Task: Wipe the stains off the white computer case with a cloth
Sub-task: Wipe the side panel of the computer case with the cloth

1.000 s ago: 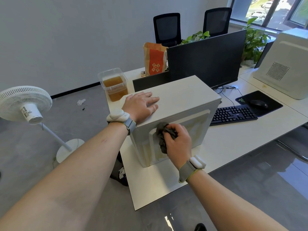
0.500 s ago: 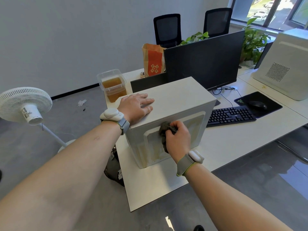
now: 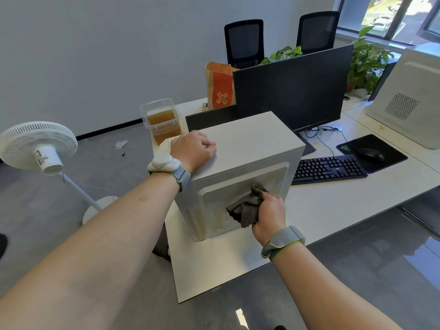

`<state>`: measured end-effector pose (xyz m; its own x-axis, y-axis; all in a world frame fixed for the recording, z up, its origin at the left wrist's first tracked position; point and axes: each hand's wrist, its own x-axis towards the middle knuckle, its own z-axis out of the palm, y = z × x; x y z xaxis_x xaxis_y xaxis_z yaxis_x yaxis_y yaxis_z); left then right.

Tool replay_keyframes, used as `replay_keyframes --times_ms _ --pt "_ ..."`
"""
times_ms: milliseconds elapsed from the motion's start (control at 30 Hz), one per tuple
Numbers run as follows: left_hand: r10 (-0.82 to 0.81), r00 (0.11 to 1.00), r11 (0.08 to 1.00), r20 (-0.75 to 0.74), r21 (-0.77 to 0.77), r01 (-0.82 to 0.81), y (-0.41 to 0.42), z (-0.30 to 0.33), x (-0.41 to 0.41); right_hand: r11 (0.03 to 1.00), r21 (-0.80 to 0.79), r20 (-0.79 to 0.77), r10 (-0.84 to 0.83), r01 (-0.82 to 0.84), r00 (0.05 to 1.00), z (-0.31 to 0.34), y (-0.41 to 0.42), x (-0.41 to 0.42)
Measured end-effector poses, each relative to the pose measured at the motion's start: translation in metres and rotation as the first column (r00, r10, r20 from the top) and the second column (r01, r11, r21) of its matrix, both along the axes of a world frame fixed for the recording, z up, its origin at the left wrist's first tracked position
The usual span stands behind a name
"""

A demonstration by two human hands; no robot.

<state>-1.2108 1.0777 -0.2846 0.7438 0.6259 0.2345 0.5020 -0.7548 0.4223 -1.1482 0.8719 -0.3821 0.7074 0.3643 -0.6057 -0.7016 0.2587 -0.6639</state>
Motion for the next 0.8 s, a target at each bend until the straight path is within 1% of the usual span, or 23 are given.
replay_keyframes --times_ms 33,67,133,200,267,300,333,367,433,467,500,533,633,667,700,733,800 --pt "0.011 1.0 1.0 0.005 0.025 -0.012 -0.002 -0.001 0.001 0.997 -0.029 0.052 -0.074 0.075 0.996 0.001 0.002 0.006" --pt "0.012 1.0 0.998 0.0 0.058 -0.012 -0.003 -0.002 0.001 0.993 -0.046 0.1 -0.103 0.108 0.99 0.003 0.004 0.01" --pt "-0.001 1.0 0.994 -0.022 0.113 0.003 -0.003 -0.005 0.001 0.993 -0.077 0.145 -0.081 0.093 0.986 0.007 0.014 0.006" --pt "-0.004 0.999 0.992 -0.035 0.124 0.008 -0.002 -0.005 0.001 0.983 -0.178 0.186 0.073 -0.039 0.98 0.007 0.026 -0.006" --pt "-0.004 0.999 0.992 -0.042 0.122 0.009 -0.001 -0.006 0.001 0.937 -0.243 0.159 0.295 -0.252 0.942 0.004 0.03 -0.015" --pt "-0.007 0.999 0.992 -0.043 0.124 0.012 -0.001 -0.007 0.0 0.917 -0.251 0.149 0.353 -0.309 0.924 0.004 0.027 -0.017" --pt "-0.009 0.999 0.992 -0.044 0.127 0.015 0.0 -0.008 0.0 0.92 -0.242 0.157 0.351 -0.309 0.923 0.002 0.023 -0.016" --pt "-0.012 0.999 0.991 -0.045 0.13 0.017 0.001 -0.009 0.0 0.941 -0.229 0.185 0.295 -0.25 0.938 -0.001 0.02 -0.012" --pt "-0.017 0.999 0.989 -0.047 0.148 0.024 0.002 -0.01 0.001 0.98 -0.192 0.255 0.108 -0.059 0.961 0.0 0.011 -0.001" --pt "-0.016 0.998 0.987 -0.053 0.157 0.024 0.001 -0.01 0.001 0.983 -0.183 0.293 0.03 0.026 0.956 0.0 0.009 0.004" --pt "-0.013 0.998 0.986 -0.057 0.164 0.022 0.001 -0.009 0.002 0.979 -0.191 0.328 0.0 0.066 0.945 0.001 0.009 0.009" --pt "-0.013 0.998 0.986 -0.061 0.165 0.023 0.001 -0.009 0.003 0.977 -0.209 0.347 0.031 0.045 0.937 0.0 0.011 0.011" --pt "-0.013 0.998 0.988 -0.066 0.152 0.023 -0.001 -0.01 0.001 0.943 -0.247 0.322 0.299 -0.225 0.898 -0.002 0.011 0.009" --pt "-0.012 0.998 0.989 -0.068 0.146 0.022 -0.001 -0.01 0.0 0.935 -0.233 0.317 0.331 -0.265 0.888 -0.004 0.007 0.009" --pt "-0.01 0.997 0.99 -0.071 0.143 0.02 0.0 -0.01 0.001 0.946 -0.2 0.322 0.307 -0.253 0.896 -0.005 0.002 0.012" --pt "-0.008 0.997 0.99 -0.075 0.142 0.019 -0.001 -0.009 0.001 0.966 -0.168 0.318 0.242 -0.196 0.917 -0.004 -0.005 0.017" --pt "-0.003 0.995 0.988 -0.098 0.151 0.017 -0.004 -0.007 0.003 0.995 -0.094 0.3 0.041 -0.013 0.953 0.0 -0.016 0.033"
